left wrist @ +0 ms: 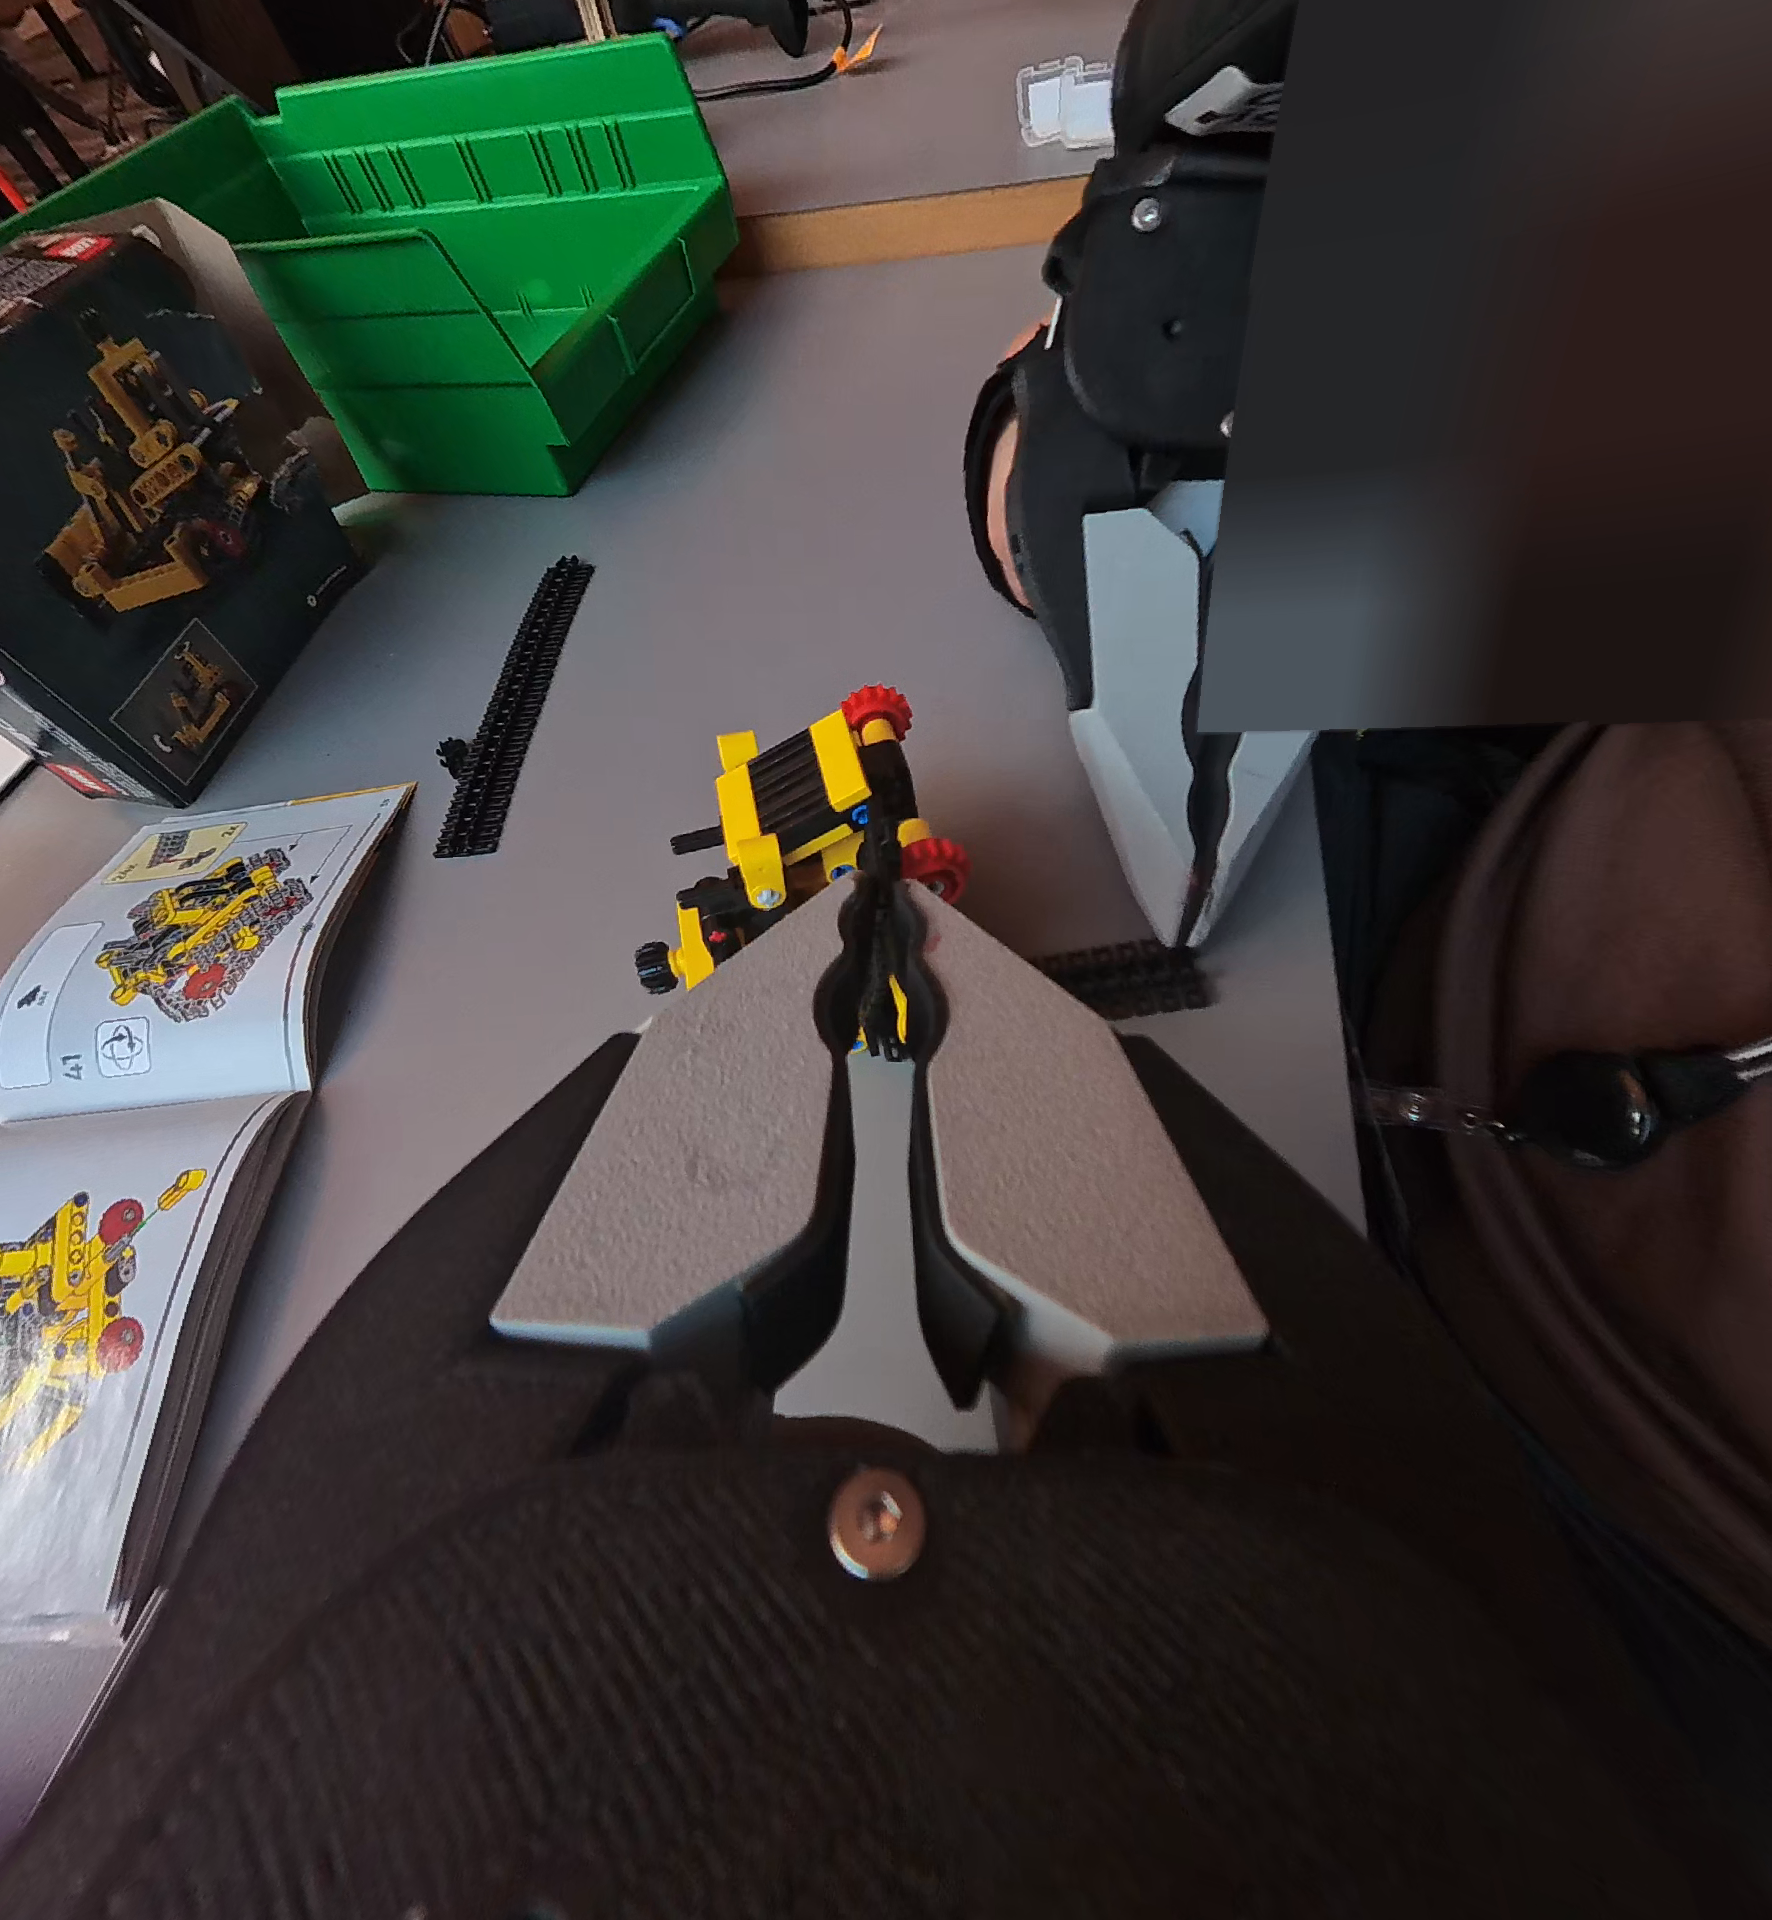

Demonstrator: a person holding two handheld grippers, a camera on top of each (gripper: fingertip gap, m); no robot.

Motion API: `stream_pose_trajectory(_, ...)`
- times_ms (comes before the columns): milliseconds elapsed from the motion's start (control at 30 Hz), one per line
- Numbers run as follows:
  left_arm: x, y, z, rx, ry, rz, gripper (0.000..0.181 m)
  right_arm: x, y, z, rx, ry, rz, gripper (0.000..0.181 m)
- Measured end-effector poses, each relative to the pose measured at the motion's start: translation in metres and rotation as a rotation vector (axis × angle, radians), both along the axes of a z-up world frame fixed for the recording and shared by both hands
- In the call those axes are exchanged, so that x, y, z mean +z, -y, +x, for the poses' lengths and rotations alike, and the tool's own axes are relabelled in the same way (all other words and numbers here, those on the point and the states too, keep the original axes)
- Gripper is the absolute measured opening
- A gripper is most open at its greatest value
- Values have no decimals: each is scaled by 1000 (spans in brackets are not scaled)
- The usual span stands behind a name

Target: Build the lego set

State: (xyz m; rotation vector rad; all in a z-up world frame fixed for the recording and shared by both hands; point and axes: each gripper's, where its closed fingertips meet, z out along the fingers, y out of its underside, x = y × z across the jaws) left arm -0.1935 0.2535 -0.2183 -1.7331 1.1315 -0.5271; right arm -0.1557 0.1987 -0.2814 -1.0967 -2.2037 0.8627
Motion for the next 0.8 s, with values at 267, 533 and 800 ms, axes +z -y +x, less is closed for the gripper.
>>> stream_pose_trajectory(267, -1, 0, 1, 3, -15, 15, 0, 21, -4, 0, -23, -82, -80, 0)
stream_pose_trajectory(533, -1, -1, 1, 7, -24, 17, 0, 1, 3, -4, -21, -29, 31, 15)
stream_pose_trajectory(800, -1, -1, 2, 7, -26, 19, 0, 0, 2, -4, -17, -29, 40, 20)
